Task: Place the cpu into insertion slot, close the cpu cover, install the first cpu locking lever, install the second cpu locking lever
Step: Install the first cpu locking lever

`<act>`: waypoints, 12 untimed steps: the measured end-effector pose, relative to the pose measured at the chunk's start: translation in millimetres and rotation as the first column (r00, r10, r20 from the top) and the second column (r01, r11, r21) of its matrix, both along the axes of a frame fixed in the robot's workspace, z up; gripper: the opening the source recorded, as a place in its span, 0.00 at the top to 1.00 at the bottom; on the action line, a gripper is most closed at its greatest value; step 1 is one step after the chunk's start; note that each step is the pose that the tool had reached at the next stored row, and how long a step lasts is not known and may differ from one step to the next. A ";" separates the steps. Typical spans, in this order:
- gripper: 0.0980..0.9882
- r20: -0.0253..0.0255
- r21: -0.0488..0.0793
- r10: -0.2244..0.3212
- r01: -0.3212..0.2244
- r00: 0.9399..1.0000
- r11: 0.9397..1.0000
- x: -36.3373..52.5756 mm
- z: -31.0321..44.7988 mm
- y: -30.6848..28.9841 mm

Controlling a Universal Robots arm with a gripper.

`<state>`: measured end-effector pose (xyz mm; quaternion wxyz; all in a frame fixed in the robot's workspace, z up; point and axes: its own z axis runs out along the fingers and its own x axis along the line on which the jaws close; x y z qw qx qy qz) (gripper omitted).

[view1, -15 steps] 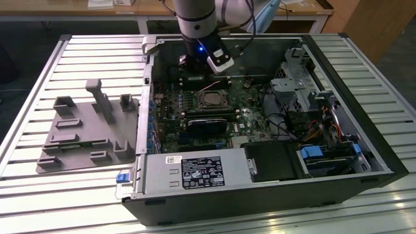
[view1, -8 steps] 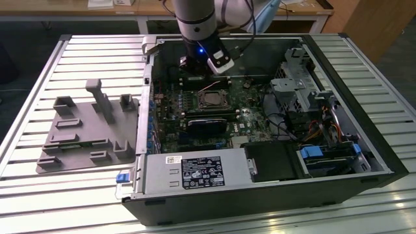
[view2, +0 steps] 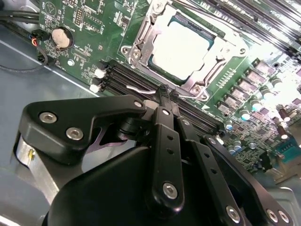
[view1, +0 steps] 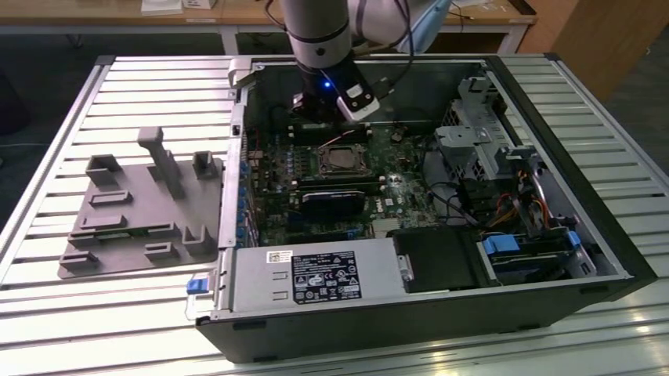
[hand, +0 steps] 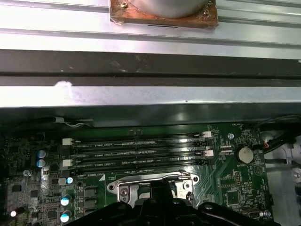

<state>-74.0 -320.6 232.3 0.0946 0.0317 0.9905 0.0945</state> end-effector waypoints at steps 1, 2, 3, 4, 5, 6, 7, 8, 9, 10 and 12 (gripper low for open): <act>1.00 0.000 0.000 0.000 0.000 1.000 1.000 1.0 -0.6 0.1; 1.00 0.000 0.000 0.000 0.000 1.000 1.000 2.1 -1.2 0.2; 1.00 0.000 0.000 0.000 0.000 1.000 1.000 3.1 -1.8 0.3; 1.00 0.000 0.001 0.000 0.000 1.000 1.000 4.1 -2.3 0.4; 1.00 0.000 0.001 0.000 0.000 1.000 1.000 4.7 -2.9 0.5; 1.00 0.000 0.001 0.000 0.000 1.000 1.000 5.3 -3.5 0.6; 1.00 0.000 0.001 0.000 0.000 1.000 1.000 6.0 -4.1 0.8; 1.00 0.000 0.001 0.000 0.000 1.000 1.000 6.6 -4.7 1.0; 1.00 0.000 0.001 0.000 0.000 1.000 1.000 7.2 -5.3 1.1; 1.00 0.000 0.001 0.000 0.000 1.000 1.000 7.6 -5.9 1.3; 1.00 0.000 0.001 -0.001 0.001 1.000 1.000 8.0 -7.1 1.8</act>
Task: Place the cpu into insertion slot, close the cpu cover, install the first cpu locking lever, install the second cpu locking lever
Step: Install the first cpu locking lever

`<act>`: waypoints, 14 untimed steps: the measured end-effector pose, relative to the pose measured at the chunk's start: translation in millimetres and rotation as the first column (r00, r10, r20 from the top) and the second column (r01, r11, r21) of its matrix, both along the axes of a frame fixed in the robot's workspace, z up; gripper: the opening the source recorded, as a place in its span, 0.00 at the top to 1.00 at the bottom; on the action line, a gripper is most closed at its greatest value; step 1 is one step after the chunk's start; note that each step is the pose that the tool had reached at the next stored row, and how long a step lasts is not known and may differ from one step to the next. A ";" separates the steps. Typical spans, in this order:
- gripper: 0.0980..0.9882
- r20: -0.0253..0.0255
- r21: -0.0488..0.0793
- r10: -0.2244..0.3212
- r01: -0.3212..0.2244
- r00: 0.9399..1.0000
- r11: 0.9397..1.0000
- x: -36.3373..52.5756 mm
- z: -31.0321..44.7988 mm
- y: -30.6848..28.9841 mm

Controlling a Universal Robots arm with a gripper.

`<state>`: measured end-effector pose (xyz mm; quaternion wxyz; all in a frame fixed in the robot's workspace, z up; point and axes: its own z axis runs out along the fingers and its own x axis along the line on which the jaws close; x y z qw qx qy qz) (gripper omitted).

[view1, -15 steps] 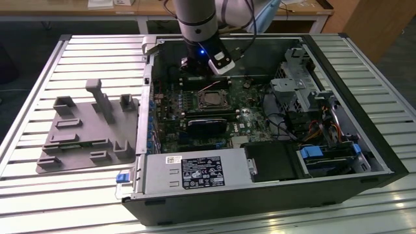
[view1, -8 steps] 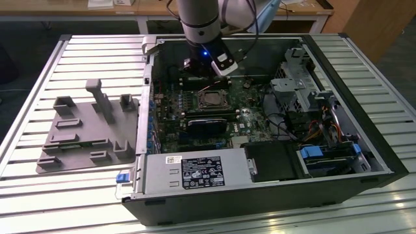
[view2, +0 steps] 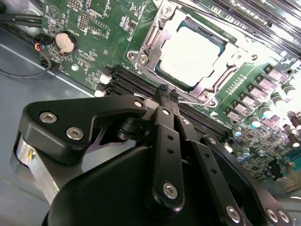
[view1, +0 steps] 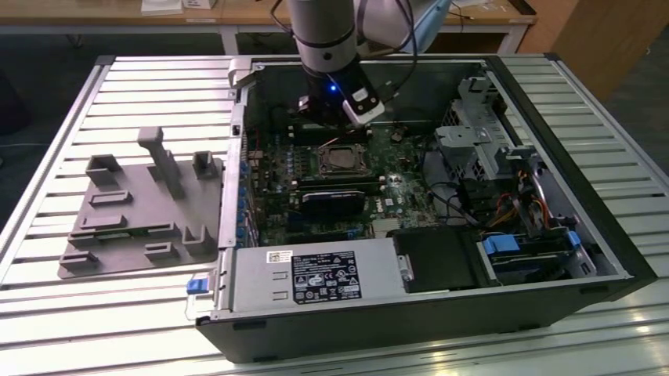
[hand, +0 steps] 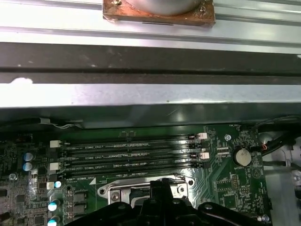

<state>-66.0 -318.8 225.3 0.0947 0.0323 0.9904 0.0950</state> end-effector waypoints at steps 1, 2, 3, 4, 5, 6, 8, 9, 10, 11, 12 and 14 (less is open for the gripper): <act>1.00 0.000 0.000 -0.001 0.001 1.000 1.000 0.2 -0.5 0.3; 1.00 0.000 0.000 -0.001 0.001 1.000 1.000 0.3 -1.1 0.7; 1.00 0.000 0.000 -0.002 0.002 1.000 1.000 0.3 -1.5 1.6; 1.00 0.000 0.000 -0.002 0.002 1.000 1.000 0.3 -1.7 2.7; 1.00 0.000 0.000 -0.002 0.002 1.000 1.000 0.2 -1.9 3.7; 1.00 0.000 0.000 -0.002 0.002 1.000 1.000 0.3 -2.3 4.7; 1.00 0.000 0.000 -0.003 0.003 1.000 1.000 0.3 -3.2 5.8; 1.00 0.000 0.000 -0.003 0.003 1.000 1.000 0.4 -3.7 6.2; 1.00 0.000 0.000 -0.004 0.004 1.000 1.000 0.5 -4.1 6.5; 1.00 0.000 0.000 -0.006 0.006 1.000 1.000 0.6 -4.6 6.7; 1.00 0.000 0.000 -0.008 0.008 1.000 1.000 0.7 -5.0 6.9; 1.00 0.000 0.000 -0.012 0.012 1.000 1.000 0.8 -6.2 7.3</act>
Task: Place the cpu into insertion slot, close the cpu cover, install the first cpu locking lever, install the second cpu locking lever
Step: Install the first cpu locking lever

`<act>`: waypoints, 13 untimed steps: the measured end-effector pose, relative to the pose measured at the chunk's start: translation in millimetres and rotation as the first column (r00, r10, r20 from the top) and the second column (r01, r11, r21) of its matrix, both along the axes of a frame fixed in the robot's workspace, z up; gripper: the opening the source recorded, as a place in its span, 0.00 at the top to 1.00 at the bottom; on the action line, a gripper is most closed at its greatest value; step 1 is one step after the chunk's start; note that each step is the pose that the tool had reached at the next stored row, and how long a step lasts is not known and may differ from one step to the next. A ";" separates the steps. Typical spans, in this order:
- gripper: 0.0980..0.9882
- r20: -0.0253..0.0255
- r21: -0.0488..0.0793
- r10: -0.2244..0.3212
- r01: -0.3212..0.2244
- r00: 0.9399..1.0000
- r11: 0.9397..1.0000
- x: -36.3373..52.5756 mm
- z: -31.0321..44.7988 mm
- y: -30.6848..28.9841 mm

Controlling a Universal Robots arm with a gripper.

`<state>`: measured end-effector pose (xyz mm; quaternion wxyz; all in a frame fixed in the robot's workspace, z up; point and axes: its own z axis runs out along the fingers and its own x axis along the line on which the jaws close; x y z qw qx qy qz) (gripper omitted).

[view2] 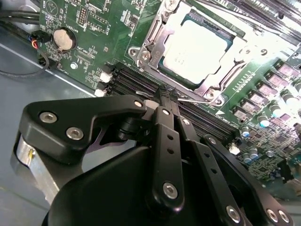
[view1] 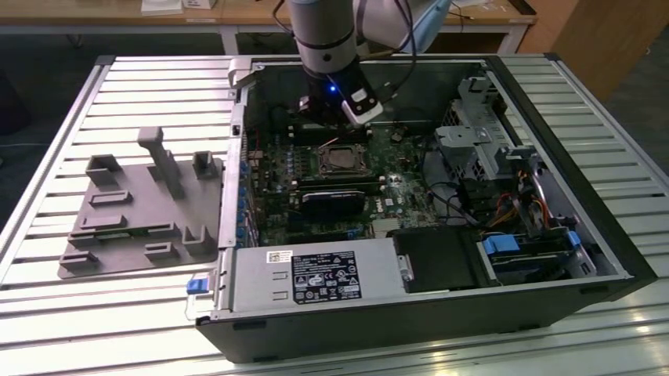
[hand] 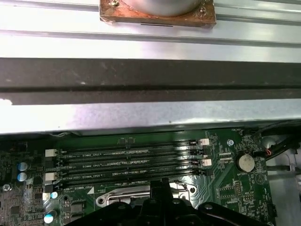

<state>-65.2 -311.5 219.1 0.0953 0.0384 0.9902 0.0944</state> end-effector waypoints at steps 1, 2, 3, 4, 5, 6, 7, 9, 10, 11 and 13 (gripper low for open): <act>1.00 0.000 0.000 -0.003 0.003 1.000 1.000 0.1 -0.6 0.1; 1.00 0.000 0.000 -0.007 0.007 1.000 1.000 0.2 -1.3 0.3; 1.00 0.000 0.000 -0.011 0.011 1.000 1.000 0.4 -2.0 0.4; 1.00 0.000 0.000 -0.016 0.016 1.000 1.000 0.6 -2.6 0.5; 1.00 0.000 0.000 -0.021 0.021 1.000 1.000 0.9 -3.1 0.7; 1.00 0.000 0.000 -0.026 0.026 1.000 1.000 1.1 -3.6 0.8; 1.00 0.000 0.000 -0.031 0.031 1.000 1.000 1.2 -4.0 1.2; 1.00 0.000 0.000 -0.035 0.035 0.999 0.999 1.5 -4.5 2.4; 1.00 0.000 -0.001 -0.037 0.037 0.999 0.999 1.8 -4.7 2.9; 1.00 0.000 -0.001 -0.039 0.039 0.999 0.999 2.0 -5.0 3.4; 1.00 0.000 -0.001 -0.042 0.042 0.999 0.999 2.5 -5.5 4.3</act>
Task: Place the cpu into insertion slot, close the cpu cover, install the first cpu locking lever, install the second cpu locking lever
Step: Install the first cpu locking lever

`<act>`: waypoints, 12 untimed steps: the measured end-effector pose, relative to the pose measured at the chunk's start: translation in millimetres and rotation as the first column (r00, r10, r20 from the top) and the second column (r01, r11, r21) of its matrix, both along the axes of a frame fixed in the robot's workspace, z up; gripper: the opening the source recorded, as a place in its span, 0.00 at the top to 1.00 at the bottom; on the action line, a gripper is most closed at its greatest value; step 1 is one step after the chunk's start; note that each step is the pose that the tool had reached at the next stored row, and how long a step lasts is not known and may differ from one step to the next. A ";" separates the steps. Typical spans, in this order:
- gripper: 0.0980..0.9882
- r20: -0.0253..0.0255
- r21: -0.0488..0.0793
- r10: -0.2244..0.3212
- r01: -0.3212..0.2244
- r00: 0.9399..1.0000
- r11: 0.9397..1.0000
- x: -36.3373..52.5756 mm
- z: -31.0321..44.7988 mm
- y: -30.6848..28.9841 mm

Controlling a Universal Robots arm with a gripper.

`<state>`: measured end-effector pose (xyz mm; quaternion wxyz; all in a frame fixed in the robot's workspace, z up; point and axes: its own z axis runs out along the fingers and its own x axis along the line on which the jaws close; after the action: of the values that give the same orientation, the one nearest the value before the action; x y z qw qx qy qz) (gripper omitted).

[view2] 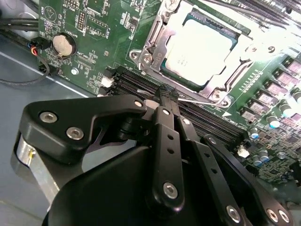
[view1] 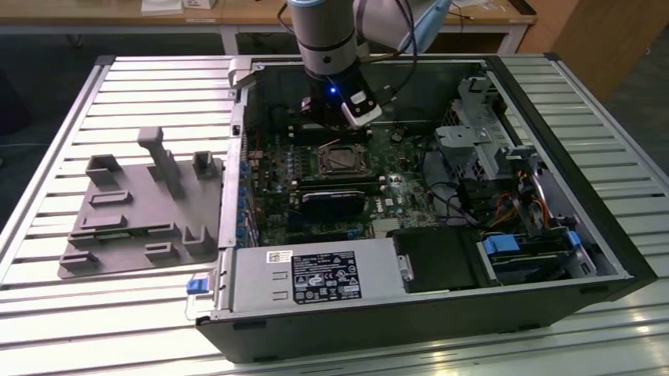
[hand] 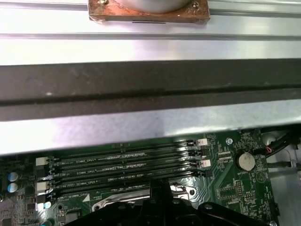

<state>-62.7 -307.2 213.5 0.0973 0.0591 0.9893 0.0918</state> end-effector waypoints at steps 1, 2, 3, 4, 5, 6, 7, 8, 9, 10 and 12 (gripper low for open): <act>1.00 0.000 0.000 -0.001 0.001 1.000 1.000 0.3 -0.3 0.6; 1.00 0.000 -0.001 -0.002 0.002 1.000 1.000 0.6 -0.5 1.2; 1.00 0.000 -0.001 -0.004 0.004 1.000 1.000 1.0 -0.8 1.6; 1.00 0.000 -0.001 -0.005 0.005 1.000 1.000 1.3 -1.1 2.1; 1.00 0.000 -0.001 -0.006 0.006 1.000 1.000 1.7 -1.3 2.5; 1.00 0.000 -0.001 -0.008 0.008 1.000 1.000 2.2 -1.6 2.8; 1.00 0.000 -0.001 -0.010 0.010 1.000 1.000 2.6 -2.0 3.0; 1.00 0.000 -0.001 -0.013 0.013 1.000 1.000 2.9 -2.3 3.2; 1.00 0.000 -0.002 -0.018 0.018 1.000 1.000 2.9 -2.6 3.3; 1.00 0.000 -0.002 -0.028 0.028 1.000 1.000 2.9 -2.8 3.3; 1.00 0.000 -0.002 -0.042 0.042 0.999 0.999 2.9 -3.0 3.4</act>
<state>-59.7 -303.8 210.5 0.0992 0.0795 0.9879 0.0887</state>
